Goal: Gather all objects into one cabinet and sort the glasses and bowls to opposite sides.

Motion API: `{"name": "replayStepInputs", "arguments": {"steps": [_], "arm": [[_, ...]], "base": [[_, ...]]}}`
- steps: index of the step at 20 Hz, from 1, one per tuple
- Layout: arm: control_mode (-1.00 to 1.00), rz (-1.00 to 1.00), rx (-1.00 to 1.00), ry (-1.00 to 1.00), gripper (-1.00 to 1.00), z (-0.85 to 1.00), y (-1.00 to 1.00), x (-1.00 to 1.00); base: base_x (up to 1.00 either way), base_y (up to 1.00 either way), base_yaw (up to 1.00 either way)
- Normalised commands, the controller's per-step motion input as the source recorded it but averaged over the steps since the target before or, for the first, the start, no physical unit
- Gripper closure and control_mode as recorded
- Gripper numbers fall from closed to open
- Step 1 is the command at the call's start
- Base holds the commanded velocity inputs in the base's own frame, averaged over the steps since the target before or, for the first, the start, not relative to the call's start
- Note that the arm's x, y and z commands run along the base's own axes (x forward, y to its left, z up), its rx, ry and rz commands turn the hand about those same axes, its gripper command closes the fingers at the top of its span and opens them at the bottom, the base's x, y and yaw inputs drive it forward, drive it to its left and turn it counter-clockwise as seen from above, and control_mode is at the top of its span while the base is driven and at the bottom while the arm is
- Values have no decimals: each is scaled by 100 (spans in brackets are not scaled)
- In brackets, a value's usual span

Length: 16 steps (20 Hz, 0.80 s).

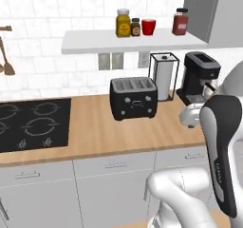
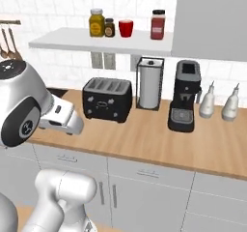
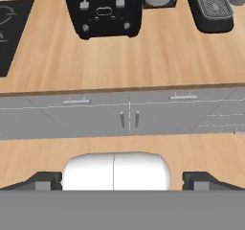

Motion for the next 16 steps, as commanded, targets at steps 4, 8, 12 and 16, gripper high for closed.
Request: {"name": "replayStepInputs", "arguments": {"steps": [4, 8, 12, 16], "arm": [[100, 0, 0, 0, -100, 0, 0, 0], [100, 0, 0, 0, -100, 0, 0, 0], [100, 0, 0, 0, -100, 0, 0, 0], [100, 0, 0, 0, -100, 0, 0, 0]], "base": [[61, -39, 11], [56, -4, 3], [41, 6, -10], [34, 17, -16]]}}
